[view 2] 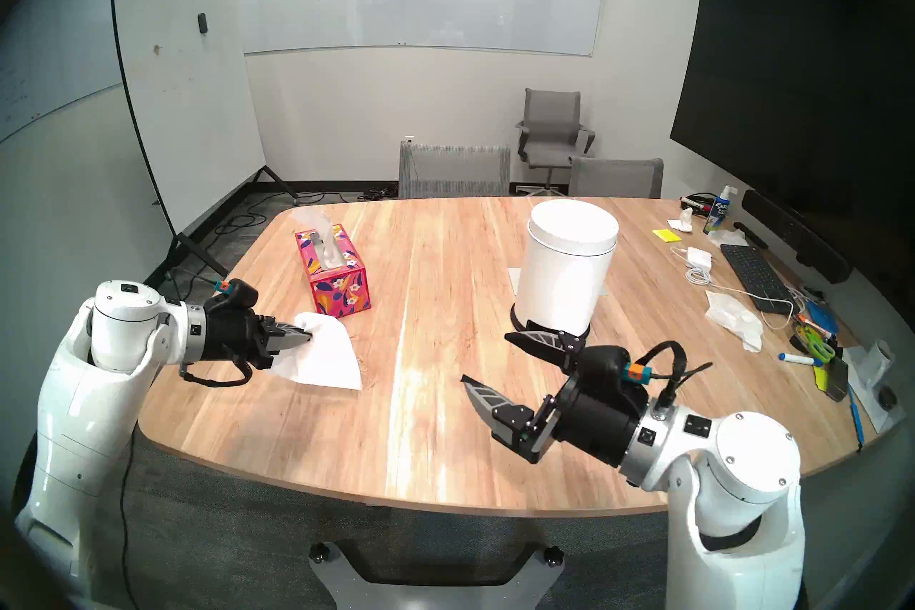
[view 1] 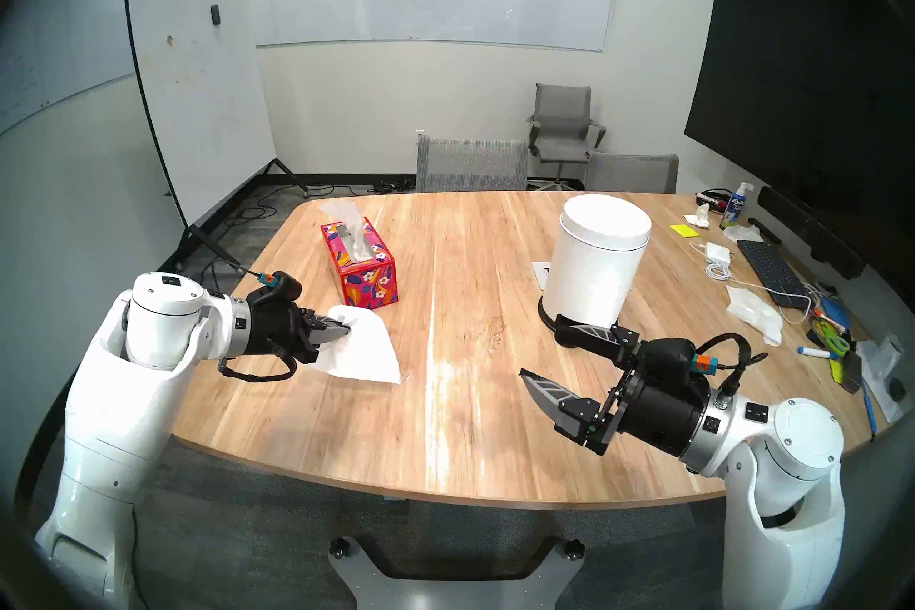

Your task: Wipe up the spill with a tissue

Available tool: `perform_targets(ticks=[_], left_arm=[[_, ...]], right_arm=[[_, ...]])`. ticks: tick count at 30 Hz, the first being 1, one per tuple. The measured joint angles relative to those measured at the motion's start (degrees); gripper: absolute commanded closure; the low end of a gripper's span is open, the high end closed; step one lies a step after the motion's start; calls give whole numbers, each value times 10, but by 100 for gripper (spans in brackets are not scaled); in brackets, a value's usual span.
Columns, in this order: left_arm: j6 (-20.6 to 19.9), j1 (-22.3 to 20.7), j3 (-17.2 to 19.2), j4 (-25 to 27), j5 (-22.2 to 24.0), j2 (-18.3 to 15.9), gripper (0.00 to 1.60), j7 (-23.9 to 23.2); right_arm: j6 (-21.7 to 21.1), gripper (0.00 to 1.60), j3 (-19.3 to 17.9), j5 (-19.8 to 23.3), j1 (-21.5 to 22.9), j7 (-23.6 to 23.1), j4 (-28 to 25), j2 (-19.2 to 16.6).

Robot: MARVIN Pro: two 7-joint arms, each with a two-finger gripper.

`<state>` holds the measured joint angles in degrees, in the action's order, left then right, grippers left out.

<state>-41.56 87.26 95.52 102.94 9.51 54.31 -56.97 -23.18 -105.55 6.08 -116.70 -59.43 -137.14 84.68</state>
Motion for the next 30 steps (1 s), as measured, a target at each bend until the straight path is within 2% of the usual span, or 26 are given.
perform_targets(ticks=[2, 6, 7, 11, 13, 20, 30], left_arm=[[1, 0, -2, -1, -2, 0, 82, -1], [1, -1, -3, -4, -3, 0, 60, -2], [1, -1, -3, -4, -3, 0, 39, -2], [0, -2, -2, -5, -2, 0, 30, -4], [-1, -2, -2, -5, -1, 1, 16, -5], [-8, -4, -1, -6, 2, 2, 7, -10], [-7, 1, 7, -3, 5, -3, 10, -22]], right_arm=[[0, 0, 0, 0, 0, 0, 0, 0], [0, 0, 0, 0, 0, 0, 0, 0], [0, 0, 0, 0, 0, 0, 0, 0], [0, 0, 0, 0, 0, 0, 0, 0], [0, 0, 0, 0, 0, 0, 0, 0], [0, 0, 0, 0, 0, 0, 0, 0], [0, 0, 0, 0, 0, 0, 0, 0]])
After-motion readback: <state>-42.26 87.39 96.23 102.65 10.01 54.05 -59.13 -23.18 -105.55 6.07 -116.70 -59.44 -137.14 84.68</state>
